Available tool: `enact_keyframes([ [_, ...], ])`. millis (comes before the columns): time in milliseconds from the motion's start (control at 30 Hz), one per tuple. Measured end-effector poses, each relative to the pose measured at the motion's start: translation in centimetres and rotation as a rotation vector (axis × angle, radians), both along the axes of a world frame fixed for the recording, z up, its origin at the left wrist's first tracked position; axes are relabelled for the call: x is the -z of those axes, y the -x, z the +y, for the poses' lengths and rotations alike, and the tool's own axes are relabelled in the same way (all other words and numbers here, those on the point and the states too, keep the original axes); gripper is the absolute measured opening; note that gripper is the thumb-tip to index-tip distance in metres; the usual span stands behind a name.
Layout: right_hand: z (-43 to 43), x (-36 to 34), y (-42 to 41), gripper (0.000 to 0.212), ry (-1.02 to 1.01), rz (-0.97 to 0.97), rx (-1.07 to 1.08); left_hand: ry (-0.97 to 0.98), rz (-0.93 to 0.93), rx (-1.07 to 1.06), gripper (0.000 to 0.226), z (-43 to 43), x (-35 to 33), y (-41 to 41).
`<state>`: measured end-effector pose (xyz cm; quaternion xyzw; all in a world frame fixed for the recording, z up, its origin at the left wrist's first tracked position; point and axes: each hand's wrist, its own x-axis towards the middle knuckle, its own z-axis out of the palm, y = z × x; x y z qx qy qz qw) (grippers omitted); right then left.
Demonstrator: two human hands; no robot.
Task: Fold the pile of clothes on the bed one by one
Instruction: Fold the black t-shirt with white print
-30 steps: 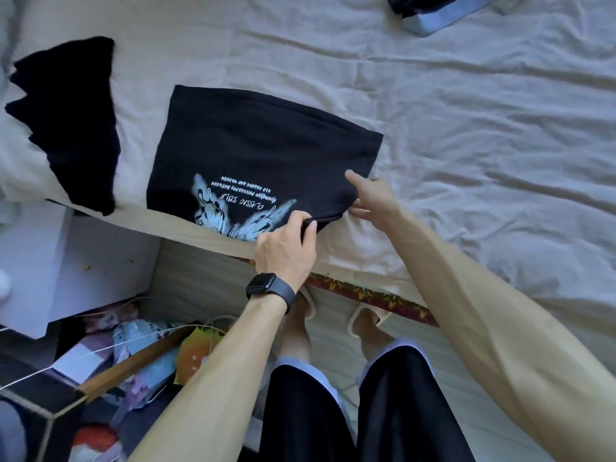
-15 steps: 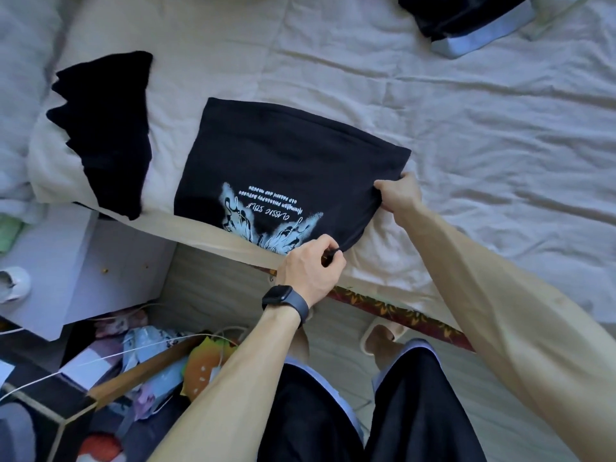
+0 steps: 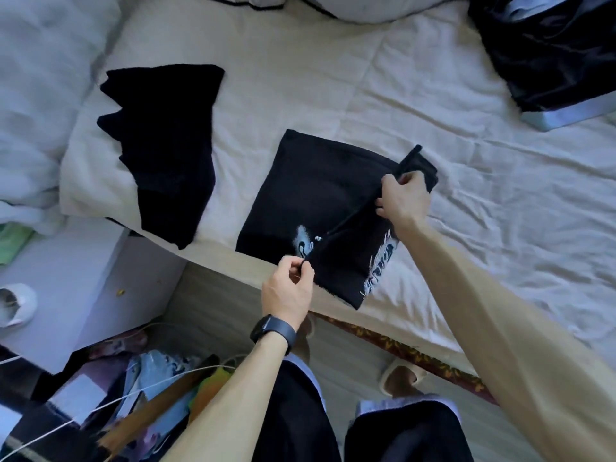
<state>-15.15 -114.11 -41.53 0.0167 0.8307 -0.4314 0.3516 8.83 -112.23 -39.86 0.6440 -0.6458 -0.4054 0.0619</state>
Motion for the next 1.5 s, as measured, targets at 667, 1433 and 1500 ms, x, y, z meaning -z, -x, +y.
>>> enact_keyframes([
  [667, -17.2, 3.9, -7.1, 0.029, -0.498, 0.258, -0.407, -0.271, -0.081, -0.084, 0.009, -12.3, 6.3, -7.4],
  [1433, -12.7, 2.6, -12.3, 0.038, -0.002, 0.045, -0.379, -0.389, -0.144, -0.003, 0.01, -15.8, 7.3, -8.7],
  [1500, -8.1, 2.1, -12.7, 0.029, -0.102, 0.164, -0.211, -0.422, -0.167, 0.051, 0.014, -16.3, 7.2, -8.6],
])
